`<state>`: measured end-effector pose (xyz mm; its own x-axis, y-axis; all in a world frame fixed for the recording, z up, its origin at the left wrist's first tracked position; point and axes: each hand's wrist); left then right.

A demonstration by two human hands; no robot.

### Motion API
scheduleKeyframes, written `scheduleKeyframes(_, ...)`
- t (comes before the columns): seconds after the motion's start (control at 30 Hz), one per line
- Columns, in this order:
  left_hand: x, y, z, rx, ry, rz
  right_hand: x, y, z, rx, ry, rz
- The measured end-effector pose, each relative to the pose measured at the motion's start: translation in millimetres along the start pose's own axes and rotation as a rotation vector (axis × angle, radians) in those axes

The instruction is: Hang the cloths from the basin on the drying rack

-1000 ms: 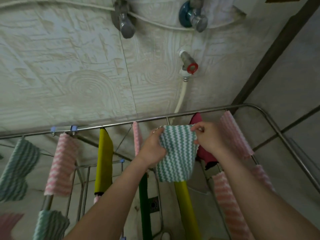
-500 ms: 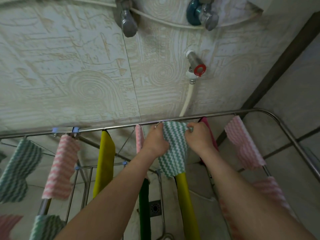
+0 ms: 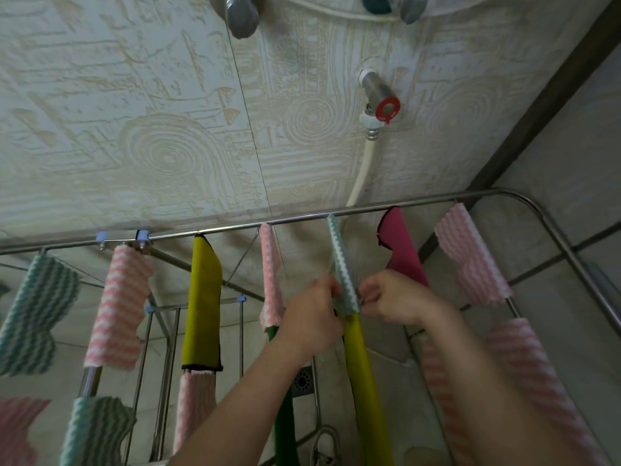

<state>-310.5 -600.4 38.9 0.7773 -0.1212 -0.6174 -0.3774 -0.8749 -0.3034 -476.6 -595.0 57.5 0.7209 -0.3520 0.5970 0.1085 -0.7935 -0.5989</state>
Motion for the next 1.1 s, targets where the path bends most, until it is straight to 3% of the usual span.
scheduleKeyframes(0.1,5.1,-5.4,16.3,-0.032,0.024,-0.009,-3.3,-8.2,15.5,-0.045,-0.263,-0.062)
scheduleKeyframes(0.23,2.3,-7.7,19.4,-0.148,0.033,0.017,-4.7,-13.9,32.6,-0.297,-0.369,-0.139)
scheduleKeyframes(0.43,6.5,-4.4,4.2,-0.237,0.246,0.020,3.6,-29.0,38.3,-0.457,-0.443,-0.154)
scheduleKeyframes(0.57,6.5,-3.4,3.3,-0.117,0.427,0.027,5.7,-35.1,38.5,-0.377,-0.461,-0.111)
scheduleKeyframes(0.73,-13.2,-2.3,3.0,-0.236,-0.036,0.093,7.8,-34.6,34.7,-0.409,-0.090,-0.107)
scheduleKeyframes(1.1,-20.5,4.3,5.5,0.012,-0.018,0.073,14.9,-29.0,39.8,-0.348,-0.110,-0.020)
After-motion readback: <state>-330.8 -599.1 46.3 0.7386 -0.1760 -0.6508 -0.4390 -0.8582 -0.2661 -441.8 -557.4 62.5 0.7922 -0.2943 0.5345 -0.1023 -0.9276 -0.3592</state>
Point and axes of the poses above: each hand's wrist, its own y-axis towards the middle knuckle, its own z-axis out of the palm, x = y × z, and after that the axes turned 3 degrees about -z, right-handed
